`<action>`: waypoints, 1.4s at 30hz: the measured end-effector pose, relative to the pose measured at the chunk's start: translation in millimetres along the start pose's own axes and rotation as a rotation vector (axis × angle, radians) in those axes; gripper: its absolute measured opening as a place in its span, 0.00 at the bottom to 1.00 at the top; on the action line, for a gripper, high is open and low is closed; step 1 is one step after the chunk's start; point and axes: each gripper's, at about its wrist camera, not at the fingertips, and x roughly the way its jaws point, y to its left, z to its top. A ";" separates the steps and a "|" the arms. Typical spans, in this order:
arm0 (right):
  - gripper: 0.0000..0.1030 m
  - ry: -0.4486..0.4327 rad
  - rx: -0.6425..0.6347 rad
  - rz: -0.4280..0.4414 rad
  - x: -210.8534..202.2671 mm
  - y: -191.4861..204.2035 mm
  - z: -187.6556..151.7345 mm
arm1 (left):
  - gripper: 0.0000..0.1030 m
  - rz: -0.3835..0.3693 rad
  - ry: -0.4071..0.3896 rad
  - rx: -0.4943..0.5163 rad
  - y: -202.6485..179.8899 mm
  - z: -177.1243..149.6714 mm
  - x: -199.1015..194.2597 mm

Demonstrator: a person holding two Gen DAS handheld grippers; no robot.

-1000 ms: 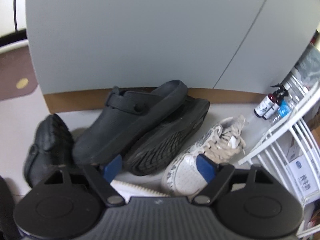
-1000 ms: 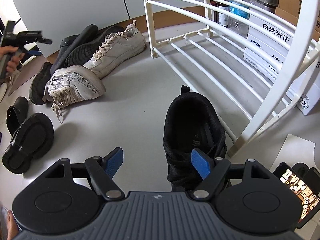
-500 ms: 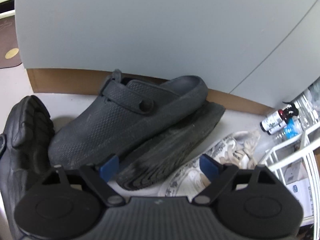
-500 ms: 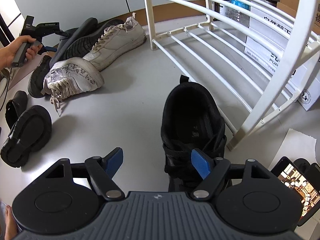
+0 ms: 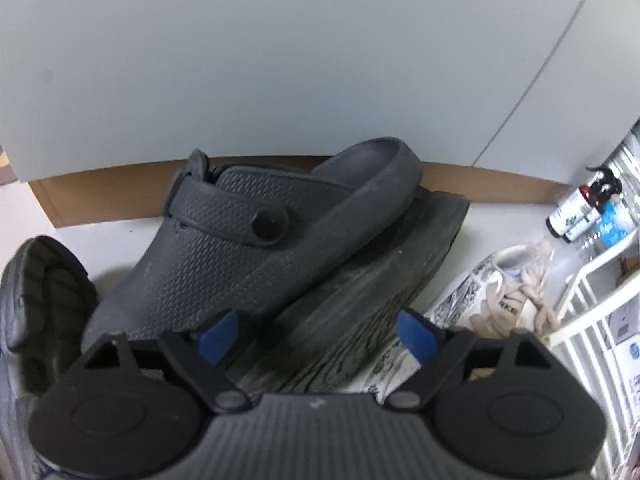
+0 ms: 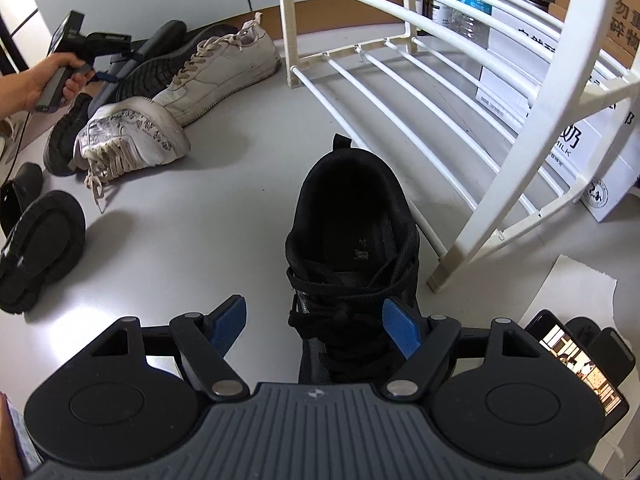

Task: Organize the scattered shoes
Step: 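Move the left tool toward the black sneaker under the dark grey clog, then close the left tool on the black sneaker's heel and pull it free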

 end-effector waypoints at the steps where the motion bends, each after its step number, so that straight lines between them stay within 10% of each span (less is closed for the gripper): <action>1: 0.77 0.000 -0.004 -0.002 0.1 -0.3 -0.6 | 0.90 -0.001 -0.002 -0.016 1.0 0.1 0.0; 10: 0.77 0.009 0.007 -0.008 1.2 -5.2 -2.6 | 0.75 -0.006 0.050 -0.024 -3.0 -2.0 7.4; 33: 0.77 0.006 0.003 0.012 4.4 6.5 -0.3 | 0.75 -0.201 0.094 -0.101 -11.9 -0.8 -1.5; 42: 0.77 0.005 0.009 0.010 3.4 3.9 -2.1 | 0.47 -0.285 0.144 -0.122 -17.9 -8.6 2.5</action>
